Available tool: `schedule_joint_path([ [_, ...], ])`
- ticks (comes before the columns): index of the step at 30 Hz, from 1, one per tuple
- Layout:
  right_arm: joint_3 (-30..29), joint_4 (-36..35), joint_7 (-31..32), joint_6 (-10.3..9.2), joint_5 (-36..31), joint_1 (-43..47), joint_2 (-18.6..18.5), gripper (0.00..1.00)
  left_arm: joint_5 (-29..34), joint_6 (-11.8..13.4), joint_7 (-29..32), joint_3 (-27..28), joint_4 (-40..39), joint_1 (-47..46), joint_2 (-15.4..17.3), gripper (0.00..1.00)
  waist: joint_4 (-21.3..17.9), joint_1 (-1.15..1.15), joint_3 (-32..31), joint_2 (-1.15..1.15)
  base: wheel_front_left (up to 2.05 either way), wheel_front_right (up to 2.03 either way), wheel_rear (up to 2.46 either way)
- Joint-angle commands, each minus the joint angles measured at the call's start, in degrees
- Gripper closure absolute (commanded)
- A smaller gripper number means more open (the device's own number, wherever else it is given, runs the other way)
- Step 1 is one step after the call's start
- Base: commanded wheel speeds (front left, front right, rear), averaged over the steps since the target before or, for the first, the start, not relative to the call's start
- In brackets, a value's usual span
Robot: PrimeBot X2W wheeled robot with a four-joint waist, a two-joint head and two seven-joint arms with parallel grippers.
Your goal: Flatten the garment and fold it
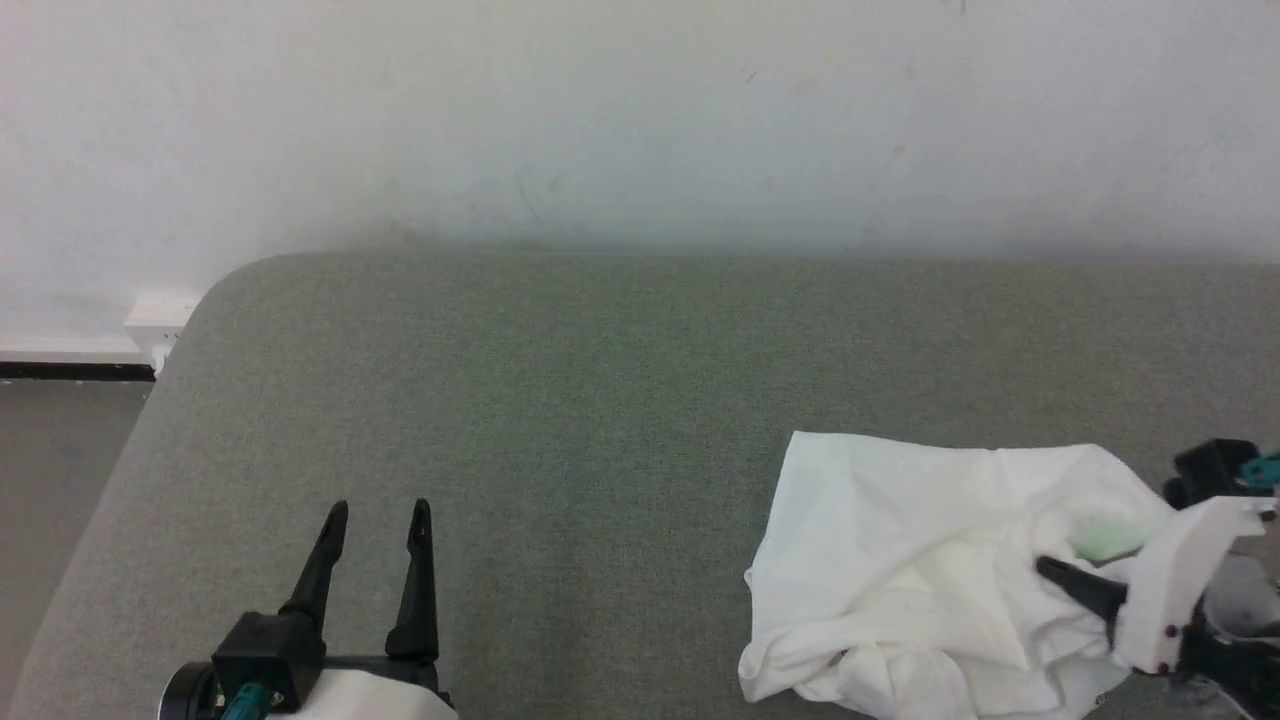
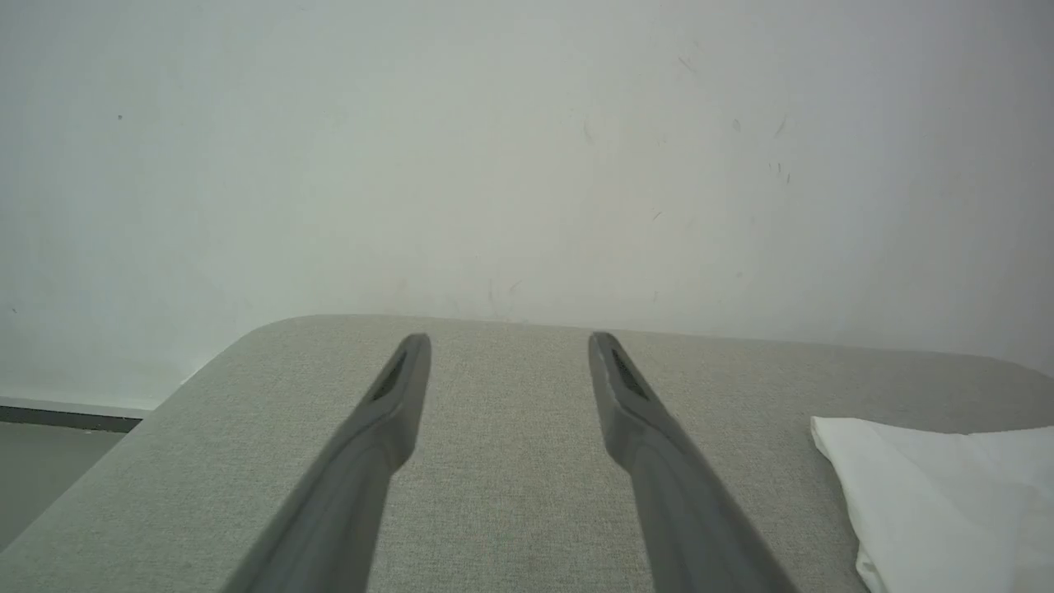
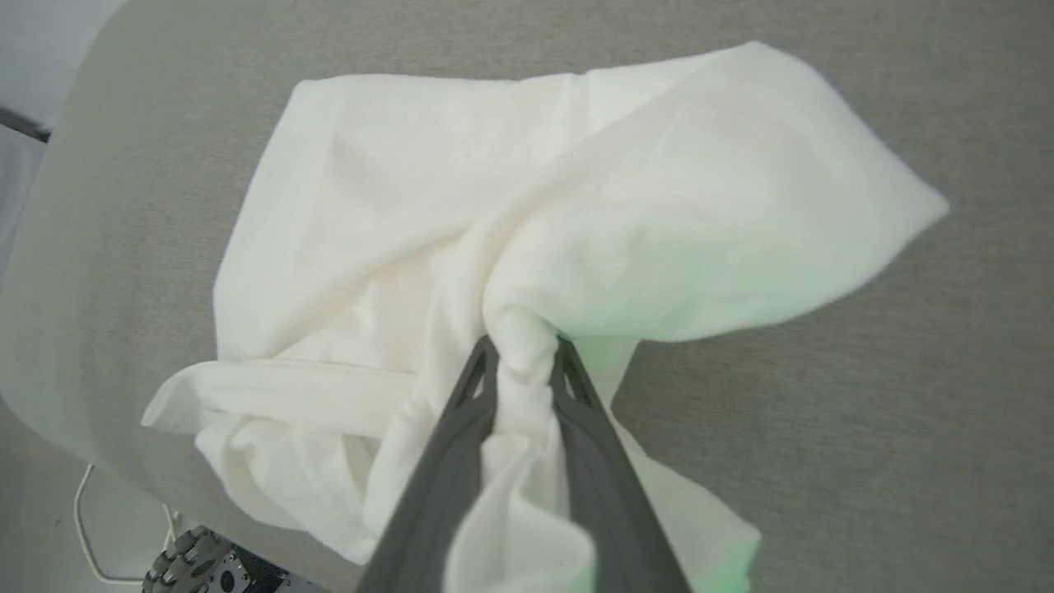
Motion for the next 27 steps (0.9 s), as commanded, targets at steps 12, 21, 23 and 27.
schedule_joint_path([
  [12, 9.19, -3.45, -1.96, -0.03, 0.67, -6.36, 16.25, 1.00, -1.08, 0.07, 0.14, -0.96, -0.36, -0.93, -0.32, 0.00, 1.91, 0.01, 1.66, -0.01, 0.00, 0.00, 0.00],
  [21, 16.02, 9.19, -7.46, -0.03, -6.89, -10.57, 19.48, 0.00, -1.77, -0.40, -0.74, -1.57, 1.06, -2.97, -0.98, 0.00, 3.66, 0.01, 3.93, -0.01, 0.00, 0.00, 0.00],
  [23, 18.47, 8.95, -9.12, -0.03, -8.84, -11.21, 18.29, 0.00, -1.91, -0.31, -0.96, -1.39, 1.40, -3.04, -1.07, 0.00, 3.56, 0.01, 4.14, -0.01, 0.00, 0.00, 0.00],
  [27, 23.12, 6.14, -12.03, -0.03, -12.91, -12.04, 15.19, 0.00, -2.08, -0.19, -1.23, -1.07, 1.76, -3.00, -1.12, 0.00, 3.04, 0.01, 4.23, -0.01, 0.00, 0.00, 0.00],
])
